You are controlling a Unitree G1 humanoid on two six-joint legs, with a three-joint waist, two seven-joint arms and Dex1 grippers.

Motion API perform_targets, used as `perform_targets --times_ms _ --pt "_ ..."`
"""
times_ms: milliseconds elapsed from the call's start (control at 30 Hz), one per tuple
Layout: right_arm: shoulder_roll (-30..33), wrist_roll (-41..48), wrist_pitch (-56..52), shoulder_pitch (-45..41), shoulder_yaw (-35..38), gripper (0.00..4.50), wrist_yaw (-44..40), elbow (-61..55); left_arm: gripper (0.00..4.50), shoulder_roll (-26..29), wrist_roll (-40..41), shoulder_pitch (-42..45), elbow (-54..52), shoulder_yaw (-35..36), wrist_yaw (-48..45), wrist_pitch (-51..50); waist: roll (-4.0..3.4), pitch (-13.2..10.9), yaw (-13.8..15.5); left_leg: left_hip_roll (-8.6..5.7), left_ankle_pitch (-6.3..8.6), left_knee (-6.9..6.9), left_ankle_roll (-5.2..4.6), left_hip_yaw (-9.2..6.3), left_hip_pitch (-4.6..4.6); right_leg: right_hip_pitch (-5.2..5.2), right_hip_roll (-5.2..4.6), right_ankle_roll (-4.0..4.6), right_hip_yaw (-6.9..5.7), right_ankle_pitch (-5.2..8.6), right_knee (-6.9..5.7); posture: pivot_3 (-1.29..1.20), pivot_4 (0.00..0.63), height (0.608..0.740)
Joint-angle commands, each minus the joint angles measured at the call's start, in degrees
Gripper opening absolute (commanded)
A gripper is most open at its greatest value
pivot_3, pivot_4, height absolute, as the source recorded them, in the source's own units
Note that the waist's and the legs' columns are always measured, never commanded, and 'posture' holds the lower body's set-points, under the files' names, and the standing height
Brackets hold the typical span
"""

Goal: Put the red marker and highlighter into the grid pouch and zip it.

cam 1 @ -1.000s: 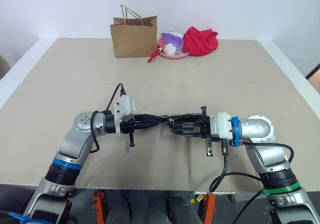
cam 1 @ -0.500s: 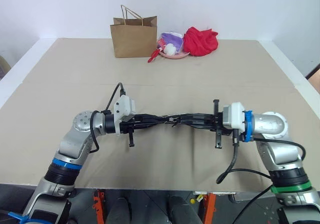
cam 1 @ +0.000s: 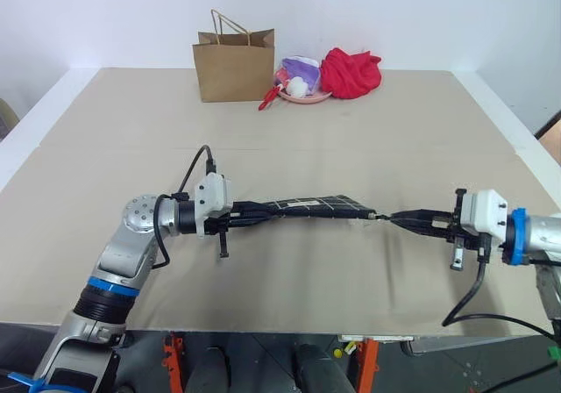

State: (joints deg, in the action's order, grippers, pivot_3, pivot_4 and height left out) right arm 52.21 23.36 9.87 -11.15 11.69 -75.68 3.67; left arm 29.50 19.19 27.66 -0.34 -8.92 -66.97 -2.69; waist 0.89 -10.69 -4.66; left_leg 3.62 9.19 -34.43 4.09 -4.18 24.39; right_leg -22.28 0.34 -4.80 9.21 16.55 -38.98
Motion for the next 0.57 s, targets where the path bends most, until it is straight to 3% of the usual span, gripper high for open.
perform_targets --times_ms 33,67,167,200,267,367,567 --pt "1.72 5.83 -9.87 -0.34 2.88 0.55 1.74 -3.22 0.63 2.72 1.78 -0.47 -1.01 0.43 -2.45 -4.34 0.00 0.00 -0.01 0.00 0.00 0.00 0.00 0.00 0.00 0.01 0.00 0.00 0.00 0.00 0.00 0.00 0.150 0.740" --pt "2.04 8.16 -14.38 -0.34 2.74 0.70 2.06 -4.51 0.80 3.10 2.68 -0.53 -1.37 0.38 -2.64 -6.87 0.00 0.00 -0.02 0.00 0.00 0.00 0.00 0.00 0.00 0.01 0.00 0.00 0.00 0.00 0.00 0.00 0.150 0.740" --pt "1.74 13.79 -26.82 -1.58 2.55 1.72 5.68 -7.09 1.77 3.64 4.96 0.00 -2.54 1.58 -1.97 -12.02 0.00 0.00 0.10 0.00 0.00 0.00 0.00 -0.01 0.00 0.01 0.00 0.00 -0.01 0.00 -0.04 0.00 0.150 0.740" --pt "1.50 15.64 -31.15 -2.24 2.48 2.32 7.26 -7.72 2.31 3.71 5.81 0.29 -2.85 2.36 -1.34 -13.71 0.00 0.00 0.10 0.00 0.00 -0.03 0.00 -0.01 0.02 0.01 -0.01 0.00 0.00 0.00 -0.04 0.00 0.150 0.740" --pt "0.42 17.87 -36.15 -3.49 2.19 2.93 9.71 -8.40 2.88 3.73 7.57 0.77 -2.91 4.45 0.81 -17.18 0.01 0.00 0.10 0.00 0.00 -0.04 0.00 -0.01 0.03 0.02 -0.01 0.00 -0.01 0.00 -0.03 0.00 0.150 0.740" --pt "-1.26 17.72 -38.61 -5.01 1.47 4.46 11.74 -7.78 4.37 3.87 7.70 1.06 -2.15 6.75 4.64 -19.99 0.01 0.00 0.09 0.01 0.00 -0.02 0.00 -0.02 0.01 0.00 0.01 0.00 -0.01 0.00 -0.04 0.00 0.150 0.740" --pt "-6.07 10.65 -32.90 -8.66 0.41 4.49 16.16 0.46 4.45 4.61 3.45 -0.88 0.20 11.13 12.81 -18.36 0.01 0.00 0.12 0.00 0.00 -0.02 0.00 -0.01 0.05 -0.02 0.00 -0.02 -0.02 0.01 -0.02 0.00 0.150 0.740"
